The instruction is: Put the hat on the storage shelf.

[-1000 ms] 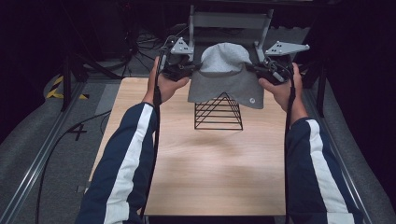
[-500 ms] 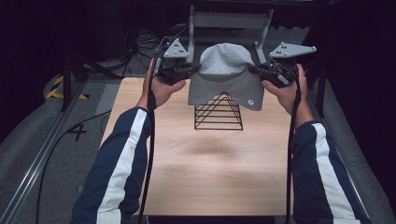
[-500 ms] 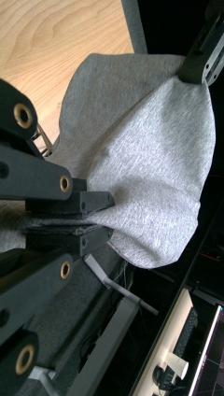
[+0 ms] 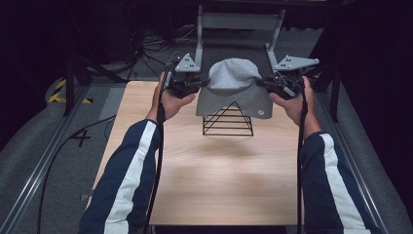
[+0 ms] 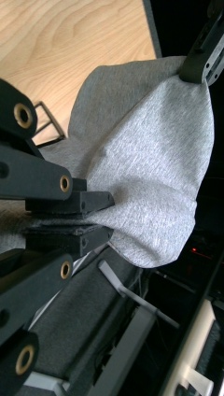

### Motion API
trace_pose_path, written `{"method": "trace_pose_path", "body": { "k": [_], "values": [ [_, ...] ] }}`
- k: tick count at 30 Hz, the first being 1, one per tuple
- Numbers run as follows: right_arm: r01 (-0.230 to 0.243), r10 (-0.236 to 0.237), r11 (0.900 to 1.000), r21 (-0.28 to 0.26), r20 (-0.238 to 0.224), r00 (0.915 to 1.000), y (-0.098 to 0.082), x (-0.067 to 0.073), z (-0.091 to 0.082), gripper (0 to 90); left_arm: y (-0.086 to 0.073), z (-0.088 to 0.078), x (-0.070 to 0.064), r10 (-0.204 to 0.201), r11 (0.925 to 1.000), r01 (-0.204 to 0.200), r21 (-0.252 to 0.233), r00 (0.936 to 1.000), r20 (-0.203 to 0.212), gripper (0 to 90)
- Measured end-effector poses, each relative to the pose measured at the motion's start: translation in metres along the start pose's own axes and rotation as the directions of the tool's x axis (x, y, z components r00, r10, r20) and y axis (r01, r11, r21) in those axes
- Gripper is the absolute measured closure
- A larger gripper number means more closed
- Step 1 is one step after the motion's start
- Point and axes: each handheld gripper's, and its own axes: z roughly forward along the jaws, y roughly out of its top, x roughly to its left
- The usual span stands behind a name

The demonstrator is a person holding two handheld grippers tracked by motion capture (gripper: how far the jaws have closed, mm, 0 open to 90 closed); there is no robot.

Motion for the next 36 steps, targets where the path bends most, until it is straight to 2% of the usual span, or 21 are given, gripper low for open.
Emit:
{"method": "trace_pose_path", "body": {
  "k": [5, 12, 20, 23, 25, 30, 31, 36],
  "values": [
    [-0.009, 0.01, 0.999, 0.03, -0.01, 0.9999, -0.015, 0.001, 0.01, 84.9, -0.017, 0.017, -0.003, -0.028, 0.9991, 0.028, 0.032, 0.9995, 0.014, 87.4],
    [-0.028, 0.03, 0.998, 0.062, -0.024, 0.9993, -0.037, 0.003, 0.021, 84.9, -0.038, 0.031, -0.006, -0.052, 0.9964, 0.05, 0.069, 0.9983, 0.025, 87.5],
    [-0.062, 0.067, 0.994, 0.086, -0.05, 0.9965, -0.063, 0.007, 0.032, 85.0, -0.058, 0.041, -0.01, -0.084, 0.9929, 0.081, 0.087, 0.9959, 0.033, 87.4],
    [-0.073, 0.08, 0.991, 0.111, -0.061, 0.9949, -0.079, 0.011, 0.038, 84.9, -0.07, 0.045, -0.013, -0.095, 0.9916, 0.091, 0.091, 0.995, 0.033, 87.4],
    [-0.079, 0.088, 0.989, 0.124, -0.065, 0.994, -0.087, 0.014, 0.041, 84.9, -0.076, 0.048, -0.016, -0.068, 0.9921, 0.065, 0.107, 0.9975, 0.019, 87.4],
    [-0.099, 0.111, 0.983, 0.156, -0.067, 0.9916, -0.105, 0.017, 0.052, 85.0, -0.093, 0.06, -0.022, -0.071, 0.9869, 0.068, 0.146, 0.9974, 0.014, 87.4],
    [-0.1, 0.112, 0.982, 0.161, -0.068, 0.9914, -0.108, 0.017, 0.054, 85.0, -0.094, 0.061, -0.022, -0.058, 0.9867, 0.055, 0.153, 0.9983, 0.013, 87.4],
    [-0.116, 0.129, 0.978, 0.174, -0.064, 0.9897, -0.115, 0.018, 0.06, 85.0, -0.098, 0.067, -0.024, -0.049, 0.9817, 0.046, 0.185, 0.9987, 0.013, 87.4]
  ]
}}
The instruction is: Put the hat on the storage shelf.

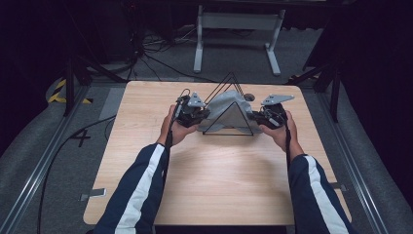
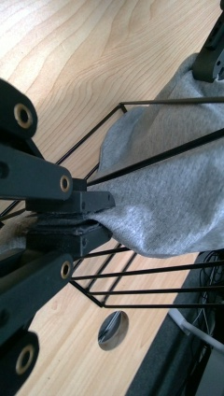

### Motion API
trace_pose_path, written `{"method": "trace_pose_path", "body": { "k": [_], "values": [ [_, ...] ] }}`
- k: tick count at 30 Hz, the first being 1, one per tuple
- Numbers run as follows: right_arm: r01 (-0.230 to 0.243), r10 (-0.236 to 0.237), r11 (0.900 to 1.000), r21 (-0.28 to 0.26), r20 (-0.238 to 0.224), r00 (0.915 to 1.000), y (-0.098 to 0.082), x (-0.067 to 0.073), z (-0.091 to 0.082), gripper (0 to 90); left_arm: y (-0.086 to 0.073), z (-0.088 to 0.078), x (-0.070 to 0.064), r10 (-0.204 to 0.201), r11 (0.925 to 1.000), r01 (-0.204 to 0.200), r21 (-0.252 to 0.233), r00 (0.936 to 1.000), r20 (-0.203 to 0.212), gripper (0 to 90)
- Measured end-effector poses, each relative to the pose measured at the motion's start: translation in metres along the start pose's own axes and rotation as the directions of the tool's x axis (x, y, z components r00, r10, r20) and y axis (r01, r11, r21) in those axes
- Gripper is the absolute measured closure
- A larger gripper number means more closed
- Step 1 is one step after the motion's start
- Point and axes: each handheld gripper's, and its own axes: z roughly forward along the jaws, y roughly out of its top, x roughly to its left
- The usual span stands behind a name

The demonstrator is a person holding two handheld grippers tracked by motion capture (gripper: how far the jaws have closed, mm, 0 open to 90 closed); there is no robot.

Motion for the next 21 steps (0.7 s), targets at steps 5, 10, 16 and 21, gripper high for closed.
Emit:
{"method": "trace_pose_path", "body": {
  "k": [5, 10, 16, 21],
  "values": [
    [-0.017, 0.017, 1.0, 0.018, 0.014, 0.9998, -0.008, -0.003, 0.007, 84.9, -0.004, 0.008, -0.001, -0.006, 0.9999, 0.006, 0.01, 1.0, -0.003, 87.5],
    [-0.061, 0.061, 0.998, 0.013, 0.0, 0.9981, -0.018, -0.006, 0.014, 84.9, -0.009, 0.021, -0.005, -0.013, 0.9994, 0.014, 0.032, 0.9998, -0.014, 87.5],
    [-0.062, 0.061, 0.998, 0.014, 0.019, 0.9979, -0.02, -0.004, 0.015, 84.7, -0.011, 0.02, -0.002, -0.014, 0.9989, 0.015, 0.045, 0.9997, -0.019, 87.4],
    [-0.042, 0.041, 0.999, 0.023, 0.047, 0.9981, -0.018, -0.003, 0.008, 82.7, -0.007, 0.011, -0.002, 0.008, 0.9987, -0.007, 0.05, 0.9994, -0.032, 86.8]
  ]
}}
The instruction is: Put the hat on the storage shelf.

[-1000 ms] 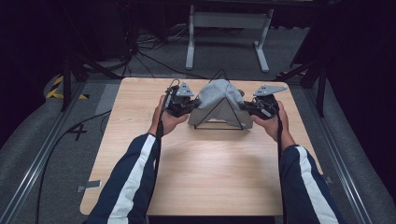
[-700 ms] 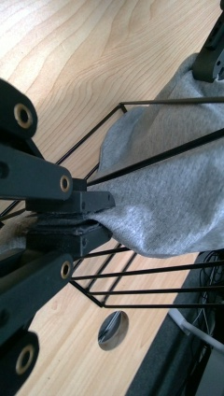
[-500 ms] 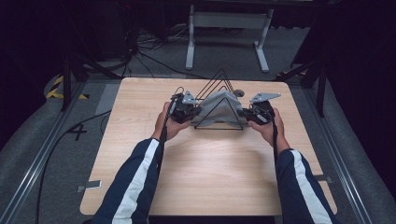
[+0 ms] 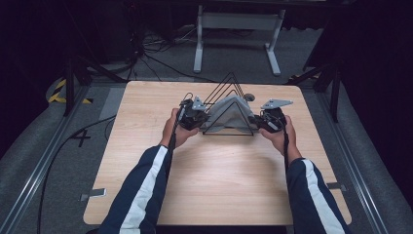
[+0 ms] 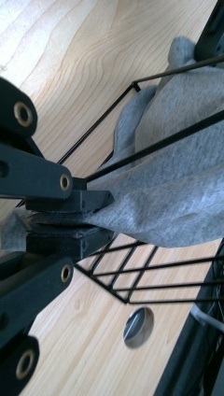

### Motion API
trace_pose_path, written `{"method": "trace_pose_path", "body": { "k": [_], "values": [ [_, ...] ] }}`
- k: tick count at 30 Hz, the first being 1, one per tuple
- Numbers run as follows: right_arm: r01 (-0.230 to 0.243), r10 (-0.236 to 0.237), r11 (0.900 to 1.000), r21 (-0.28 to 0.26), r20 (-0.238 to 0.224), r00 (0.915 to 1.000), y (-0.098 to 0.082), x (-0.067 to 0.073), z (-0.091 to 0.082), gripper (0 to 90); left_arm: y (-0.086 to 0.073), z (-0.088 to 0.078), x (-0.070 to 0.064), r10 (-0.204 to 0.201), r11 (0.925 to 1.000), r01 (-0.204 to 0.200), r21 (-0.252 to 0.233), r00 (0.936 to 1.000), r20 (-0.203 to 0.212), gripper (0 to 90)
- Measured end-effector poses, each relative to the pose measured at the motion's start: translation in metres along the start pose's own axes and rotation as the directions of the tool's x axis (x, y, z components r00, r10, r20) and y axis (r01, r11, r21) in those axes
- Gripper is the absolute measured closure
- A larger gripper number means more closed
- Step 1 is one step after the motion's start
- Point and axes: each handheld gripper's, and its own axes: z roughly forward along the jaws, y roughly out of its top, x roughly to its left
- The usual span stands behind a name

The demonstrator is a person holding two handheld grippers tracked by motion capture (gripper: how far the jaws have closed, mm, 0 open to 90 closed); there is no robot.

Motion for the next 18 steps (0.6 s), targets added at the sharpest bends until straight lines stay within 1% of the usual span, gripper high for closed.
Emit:
{"method": "trace_pose_path", "body": {
  "k": [1, 3, 10, 11, 13, 14, 15, 17, 18],
  "values": [
    [-0.003, 0.003, 1.0, -0.003, 0.002, 1.0, 0.0, 0.0, -0.001, 82.5, 0.0, -0.002, 0.0, 0.008, 1.0, -0.008, -0.001, 0.9999, -0.012, 86.5],
    [0.001, -0.001, 1.0, -0.007, 0.01, 1.0, 0.001, -0.001, -0.005, 82.3, 0.0, -0.007, 0.001, 0.018, 0.9998, -0.018, 0.009, 0.9996, -0.022, 86.5],
    [0.013, -0.013, 1.0, -0.014, 0.026, 0.9996, 0.002, -0.002, -0.017, 80.4, -0.001, -0.021, 0.0, 0.055, 0.9981, -0.054, 0.029, 0.9979, -0.033, 86.3],
    [0.017, -0.017, 1.0, -0.014, 0.027, 0.9995, 0.002, -0.002, -0.018, 79.8, 0.0, -0.023, -0.001, 0.06, 0.9981, -0.059, 0.019, 0.9974, -0.04, 86.3],
    [0.015, -0.014, 1.0, -0.025, 0.018, 0.9997, 0.002, -0.002, -0.021, 79.3, 0.0, -0.026, -0.001, 0.063, 0.9978, -0.063, 0.02, 0.9973, -0.037, 86.5],
    [0.01, -0.01, 1.0, -0.028, 0.01, 0.9999, 0.003, -0.002, -0.023, 79.3, 0.001, -0.032, -0.002, 0.08, 0.9965, -0.079, 0.024, 0.9958, -0.043, 86.5],
    [0.01, -0.01, 1.0, -0.028, 0.01, 0.9999, 0.003, -0.002, -0.023, 79.3, 0.001, -0.032, -0.002, 0.08, 0.9965, -0.079, 0.024, 0.9958, -0.043, 86.5],
    [0.02, -0.019, 0.999, -0.03, 0.015, 0.9997, 0.003, -0.001, -0.027, 78.8, 0.002, -0.037, -0.003, 0.085, 0.9961, -0.084, 0.027, 0.9954, -0.043, 86.4],
    [0.025, -0.024, 0.999, -0.03, 0.015, 0.9996, 0.004, -0.001, -0.03, 78.6, 0.002, -0.042, -0.003, 0.094, 0.9952, -0.093, 0.03, 0.9946, -0.042, 86.4]
  ]
}}
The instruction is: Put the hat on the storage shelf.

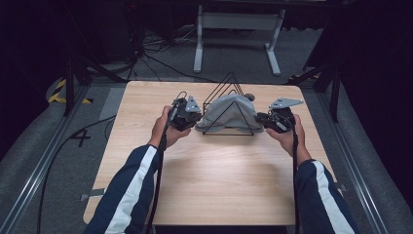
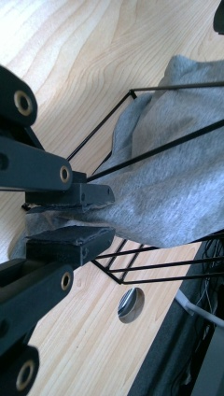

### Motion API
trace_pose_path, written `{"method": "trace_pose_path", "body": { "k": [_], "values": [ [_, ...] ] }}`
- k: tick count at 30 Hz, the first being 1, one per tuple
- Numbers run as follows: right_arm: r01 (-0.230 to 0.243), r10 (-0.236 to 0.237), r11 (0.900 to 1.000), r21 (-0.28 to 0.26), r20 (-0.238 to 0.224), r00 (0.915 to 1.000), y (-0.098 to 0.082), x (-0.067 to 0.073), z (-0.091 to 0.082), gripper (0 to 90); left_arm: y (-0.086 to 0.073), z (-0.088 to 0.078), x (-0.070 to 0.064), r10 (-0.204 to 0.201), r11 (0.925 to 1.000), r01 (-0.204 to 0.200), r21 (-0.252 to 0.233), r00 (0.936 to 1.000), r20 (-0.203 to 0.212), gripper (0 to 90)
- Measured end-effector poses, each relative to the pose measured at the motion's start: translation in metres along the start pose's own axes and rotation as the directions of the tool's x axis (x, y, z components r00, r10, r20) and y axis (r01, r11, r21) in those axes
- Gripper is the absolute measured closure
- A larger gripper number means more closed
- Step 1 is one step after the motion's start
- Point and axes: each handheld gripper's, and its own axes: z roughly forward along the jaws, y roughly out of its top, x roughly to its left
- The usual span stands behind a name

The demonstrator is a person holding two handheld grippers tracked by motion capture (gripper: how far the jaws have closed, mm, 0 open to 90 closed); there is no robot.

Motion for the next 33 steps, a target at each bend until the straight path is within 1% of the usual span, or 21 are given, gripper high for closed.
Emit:
{"method": "trace_pose_path", "body": {
  "k": [2, 3, 4, 6, 8, 12, 17, 18, 21, 24, 27, 28, 29, 30, 33],
  "values": [
    [0.003, -0.003, 1.0, 0.0, 0.003, 1.0, 0.0, 0.001, -0.002, 78.5, -0.001, -0.003, 0.0, -0.002, 1.0, 0.002, -0.001, 1.0, 0.001, 86.4],
    [0.011, -0.011, 1.0, 0.001, 0.004, 0.9999, 0.001, 0.001, -0.004, 78.5, -0.002, -0.006, 0.0, 0.004, 1.0, -0.004, 0.0, 1.0, -0.005, 86.4],
    [0.018, -0.018, 1.0, 0.002, 0.004, 0.9998, 0.001, 0.002, -0.006, 78.3, -0.003, -0.008, 0.0, -0.001, 1.0, 0.001, 0.0, 1.0, -0.004, 86.4],
    [0.03, -0.03, 1.0, 0.007, 0.008, 0.9995, 0.001, 0.003, -0.009, 78.3, -0.005, -0.012, 0.001, 0.004, 1.0, -0.004, 0.004, 1.0, 0.004, 86.4],
    [0.044, -0.044, 0.999, 0.008, 0.009, 0.999, 0.001, 0.005, -0.013, 78.2, -0.008, -0.016, 0.001, 0.007, 1.0, -0.007, 0.006, 1.0, 0.003, 86.4],
    [0.064, -0.064, 0.998, 0.017, 0.008, 0.9979, 0.001, 0.007, -0.02, 78.1, -0.016, -0.023, 0.0, 0.002, 1.0, -0.002, 0.009, 1.0, 0.007, 86.2],
    [0.092, -0.092, 0.995, 0.035, 0.007, 0.9957, -0.002, 0.01, -0.027, 78.1, -0.029, -0.031, -0.004, -0.007, 0.9998, 0.006, 0.017, 0.9997, 0.025, 85.6],
    [0.095, -0.095, 0.995, 0.04, 0.008, 0.9954, -0.003, 0.01, -0.029, 78.2, -0.03, -0.033, -0.004, -0.004, 0.9997, 0.003, 0.023, 0.9996, 0.027, 85.6],
    [0.1, -0.1, 0.994, 0.044, 0.004, 0.9949, -0.007, 0.011, -0.033, 78.3, -0.038, -0.038, -0.006, -0.019, 0.9995, 0.018, 0.024, 0.9993, 0.033, 85.3],
    [0.111, -0.112, 0.992, 0.054, 0.006, 0.9937, -0.01, 0.013, -0.036, 78.5, -0.045, -0.043, -0.008, -0.018, 0.9996, 0.017, 0.024, 0.9994, 0.031, 85.2],
    [0.127, -0.128, 0.99, 0.063, 0.005, 0.9918, -0.012, 0.014, -0.038, 78.5, -0.049, -0.046, -0.009, -0.014, 0.9992, 0.013, 0.038, 0.9995, 0.03, 85.1],
    [0.134, -0.135, 0.989, 0.061, 0.0, 0.9909, -0.014, 0.015, -0.041, 78.6, -0.052, -0.047, -0.01, -0.014, 0.9992, 0.013, 0.038, 0.9994, 0.031, 85.0],
    [0.134, -0.134, 0.989, 0.061, -0.003, 0.9909, -0.016, 0.016, -0.042, 78.6, -0.056, -0.05, -0.011, -0.015, 0.999, 0.014, 0.043, 0.9995, 0.026, 85.0],
    [0.134, -0.134, 0.989, 0.061, -0.003, 0.9909, -0.016, 0.016, -0.042, 78.6, -0.056, -0.05, -0.011, -0.015, 0.999, 0.014, 0.043, 0.9995, 0.026, 85.0],
    [0.133, -0.132, 0.989, 0.064, -0.013, 0.9912, -0.021, 0.017, -0.048, 77.9, -0.064, -0.055, -0.012, -0.019, 0.9989, 0.018, 0.044, 0.9994, 0.029, 84.7]
  ]
}}
